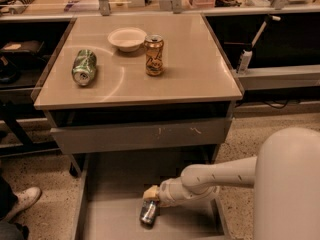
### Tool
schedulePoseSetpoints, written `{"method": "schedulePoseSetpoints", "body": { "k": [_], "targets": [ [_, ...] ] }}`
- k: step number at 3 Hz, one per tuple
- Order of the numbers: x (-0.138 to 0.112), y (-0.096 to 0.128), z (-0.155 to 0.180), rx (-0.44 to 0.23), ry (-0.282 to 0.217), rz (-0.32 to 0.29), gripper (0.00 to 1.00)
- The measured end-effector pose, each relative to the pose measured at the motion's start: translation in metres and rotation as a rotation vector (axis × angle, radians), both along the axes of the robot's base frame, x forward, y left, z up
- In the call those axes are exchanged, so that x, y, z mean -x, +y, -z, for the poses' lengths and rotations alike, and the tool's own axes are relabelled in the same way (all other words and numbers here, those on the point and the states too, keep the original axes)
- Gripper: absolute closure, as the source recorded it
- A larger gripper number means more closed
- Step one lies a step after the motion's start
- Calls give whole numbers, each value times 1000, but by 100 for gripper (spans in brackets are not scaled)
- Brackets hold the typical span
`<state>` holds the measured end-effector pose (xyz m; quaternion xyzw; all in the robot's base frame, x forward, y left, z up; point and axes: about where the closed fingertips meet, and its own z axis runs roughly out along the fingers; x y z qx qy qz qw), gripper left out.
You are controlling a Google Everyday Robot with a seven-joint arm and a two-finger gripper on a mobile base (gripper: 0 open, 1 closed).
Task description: Place redbull can into middle drawer
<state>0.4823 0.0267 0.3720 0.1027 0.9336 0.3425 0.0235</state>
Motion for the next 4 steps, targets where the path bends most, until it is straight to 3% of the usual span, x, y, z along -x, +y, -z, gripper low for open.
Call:
{"method": "schedulePoseSetpoints", "body": {
  "k": [1,4],
  "targets": [
    [0,0,1,0,1,0,81],
    [0,0,1,0,1,0,12]
  ]
}}
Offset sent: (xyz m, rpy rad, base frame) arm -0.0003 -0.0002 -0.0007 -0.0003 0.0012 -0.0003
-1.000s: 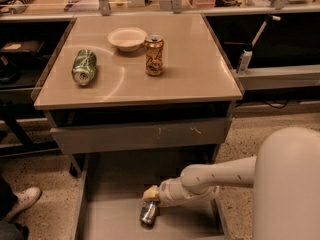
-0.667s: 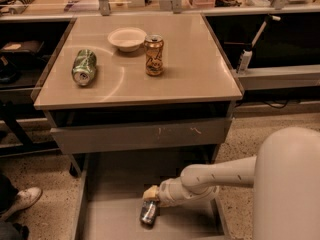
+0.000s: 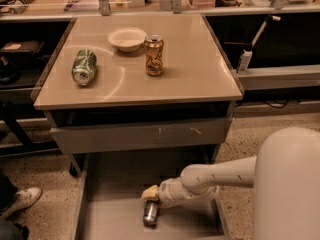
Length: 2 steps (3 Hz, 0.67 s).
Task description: Place redbull can into middle drawer
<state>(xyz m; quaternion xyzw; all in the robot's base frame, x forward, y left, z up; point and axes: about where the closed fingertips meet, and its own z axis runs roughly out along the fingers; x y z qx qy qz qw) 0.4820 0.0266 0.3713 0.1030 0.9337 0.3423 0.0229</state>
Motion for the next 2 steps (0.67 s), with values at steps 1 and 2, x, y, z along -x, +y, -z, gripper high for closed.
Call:
{"method": "schedulePoseSetpoints", "body": {
  "k": [1,2],
  "targets": [
    [0,0,0,0,0,0,0],
    [0,0,0,0,0,0,0]
  ]
}}
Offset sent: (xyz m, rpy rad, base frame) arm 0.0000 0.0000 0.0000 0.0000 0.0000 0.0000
